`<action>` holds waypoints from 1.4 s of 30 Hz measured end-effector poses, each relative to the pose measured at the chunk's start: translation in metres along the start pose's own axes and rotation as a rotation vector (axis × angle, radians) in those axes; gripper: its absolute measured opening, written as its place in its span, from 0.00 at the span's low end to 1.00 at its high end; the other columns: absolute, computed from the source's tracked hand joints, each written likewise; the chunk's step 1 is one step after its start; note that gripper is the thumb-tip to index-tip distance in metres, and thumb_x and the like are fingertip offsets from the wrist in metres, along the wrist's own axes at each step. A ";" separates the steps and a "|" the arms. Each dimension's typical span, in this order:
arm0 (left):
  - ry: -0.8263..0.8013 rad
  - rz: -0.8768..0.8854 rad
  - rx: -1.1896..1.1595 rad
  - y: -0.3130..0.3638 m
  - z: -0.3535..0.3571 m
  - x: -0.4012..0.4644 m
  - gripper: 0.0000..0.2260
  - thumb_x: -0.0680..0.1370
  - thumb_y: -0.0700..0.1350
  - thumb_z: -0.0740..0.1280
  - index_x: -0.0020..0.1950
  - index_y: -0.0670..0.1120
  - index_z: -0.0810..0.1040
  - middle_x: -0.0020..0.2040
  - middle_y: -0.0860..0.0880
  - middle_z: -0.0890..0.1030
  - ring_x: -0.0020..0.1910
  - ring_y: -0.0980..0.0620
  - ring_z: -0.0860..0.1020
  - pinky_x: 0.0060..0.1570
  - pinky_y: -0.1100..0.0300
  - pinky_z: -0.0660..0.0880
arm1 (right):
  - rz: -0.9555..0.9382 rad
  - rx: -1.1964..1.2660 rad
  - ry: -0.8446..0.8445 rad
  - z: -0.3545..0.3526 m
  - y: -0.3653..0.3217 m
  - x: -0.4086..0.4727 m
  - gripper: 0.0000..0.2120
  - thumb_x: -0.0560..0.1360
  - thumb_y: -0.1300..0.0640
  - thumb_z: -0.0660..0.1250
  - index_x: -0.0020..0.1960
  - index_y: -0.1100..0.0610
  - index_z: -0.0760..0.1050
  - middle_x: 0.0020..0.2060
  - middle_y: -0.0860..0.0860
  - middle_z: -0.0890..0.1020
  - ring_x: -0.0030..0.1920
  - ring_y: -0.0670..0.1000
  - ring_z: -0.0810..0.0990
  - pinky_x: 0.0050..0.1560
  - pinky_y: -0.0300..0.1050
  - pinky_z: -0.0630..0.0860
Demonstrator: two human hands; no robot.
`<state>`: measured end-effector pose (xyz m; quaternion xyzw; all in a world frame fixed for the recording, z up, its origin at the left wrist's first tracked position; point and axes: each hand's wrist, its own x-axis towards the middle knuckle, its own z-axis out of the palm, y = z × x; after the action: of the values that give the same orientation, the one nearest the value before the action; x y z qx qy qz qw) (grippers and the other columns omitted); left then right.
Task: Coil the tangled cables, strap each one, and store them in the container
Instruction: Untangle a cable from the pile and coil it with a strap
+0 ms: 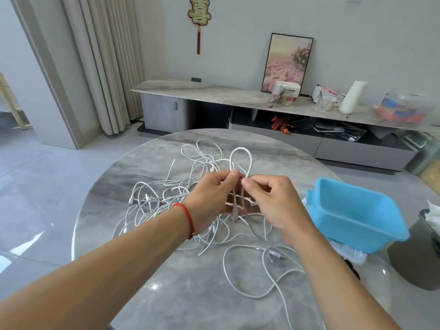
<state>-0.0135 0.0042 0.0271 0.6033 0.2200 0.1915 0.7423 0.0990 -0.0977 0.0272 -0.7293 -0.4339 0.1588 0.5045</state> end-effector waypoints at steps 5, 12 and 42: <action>-0.041 0.087 0.152 -0.005 0.006 0.006 0.16 0.87 0.48 0.53 0.61 0.44 0.79 0.37 0.45 0.82 0.33 0.49 0.78 0.30 0.61 0.68 | -0.048 -0.142 -0.010 -0.009 0.002 0.002 0.16 0.81 0.52 0.68 0.37 0.57 0.83 0.30 0.51 0.83 0.38 0.58 0.82 0.45 0.55 0.79; 0.008 -0.029 -0.203 -0.004 -0.001 0.014 0.15 0.86 0.47 0.54 0.58 0.39 0.77 0.31 0.51 0.58 0.28 0.54 0.58 0.31 0.60 0.67 | 0.108 0.061 -0.049 0.000 0.010 0.005 0.09 0.79 0.47 0.72 0.46 0.52 0.82 0.40 0.51 0.85 0.41 0.53 0.85 0.51 0.60 0.82; -0.227 -0.275 0.122 -0.004 -0.031 0.002 0.14 0.87 0.45 0.53 0.44 0.45 0.70 0.32 0.42 0.77 0.28 0.53 0.58 0.28 0.62 0.58 | -0.187 -0.299 -0.099 -0.003 0.009 -0.019 0.10 0.76 0.48 0.75 0.38 0.48 0.81 0.30 0.40 0.83 0.32 0.42 0.77 0.36 0.35 0.70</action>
<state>-0.0290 0.0293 0.0173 0.6290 0.2265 0.0053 0.7436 0.0944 -0.1162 0.0166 -0.7441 -0.5428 0.0809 0.3809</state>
